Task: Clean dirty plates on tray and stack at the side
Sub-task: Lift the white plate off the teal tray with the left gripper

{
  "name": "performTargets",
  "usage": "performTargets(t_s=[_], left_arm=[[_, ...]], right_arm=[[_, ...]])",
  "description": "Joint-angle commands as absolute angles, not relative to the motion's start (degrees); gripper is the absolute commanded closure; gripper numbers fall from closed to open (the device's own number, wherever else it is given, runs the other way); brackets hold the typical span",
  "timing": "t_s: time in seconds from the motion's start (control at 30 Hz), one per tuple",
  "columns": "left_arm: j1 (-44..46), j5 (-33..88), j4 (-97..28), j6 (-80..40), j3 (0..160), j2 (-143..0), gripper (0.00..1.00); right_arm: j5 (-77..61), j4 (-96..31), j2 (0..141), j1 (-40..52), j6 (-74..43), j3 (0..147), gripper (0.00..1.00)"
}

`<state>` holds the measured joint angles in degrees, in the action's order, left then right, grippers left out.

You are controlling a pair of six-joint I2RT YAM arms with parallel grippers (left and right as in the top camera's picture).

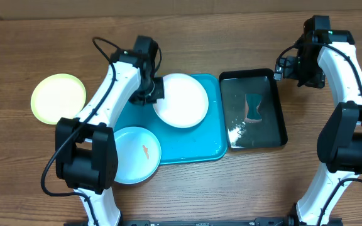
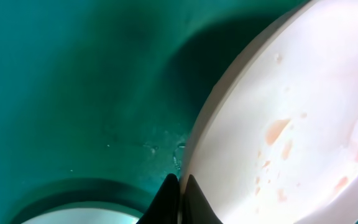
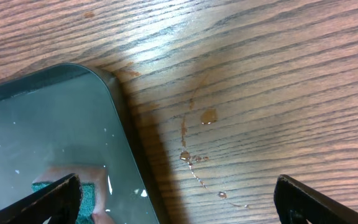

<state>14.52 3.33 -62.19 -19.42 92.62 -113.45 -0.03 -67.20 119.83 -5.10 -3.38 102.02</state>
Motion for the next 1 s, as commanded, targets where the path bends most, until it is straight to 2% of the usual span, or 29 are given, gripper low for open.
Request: performTargets(t_s=[0.0,0.4,0.67,0.97], left_arm=[[14.8,2.7,-63.4,-18.0,97.9,-113.2,0.96],[20.7,0.1,-61.1,-18.1,103.8,-113.2,0.96],[28.5,-10.0,-60.7,-19.6,104.6,-113.1,0.96],[39.1,-29.3,-60.8,-21.1,107.9,-113.1,0.96]], right_arm=[[-0.1,-67.1,118.0,-5.0,-3.6,103.0,0.0],[-0.1,-67.1,118.0,-5.0,-3.6,103.0,0.0],[-0.1,-67.1,118.0,-5.0,-3.6,103.0,0.0],[-0.1,-67.1,118.0,-5.0,-3.6,103.0,0.0]])
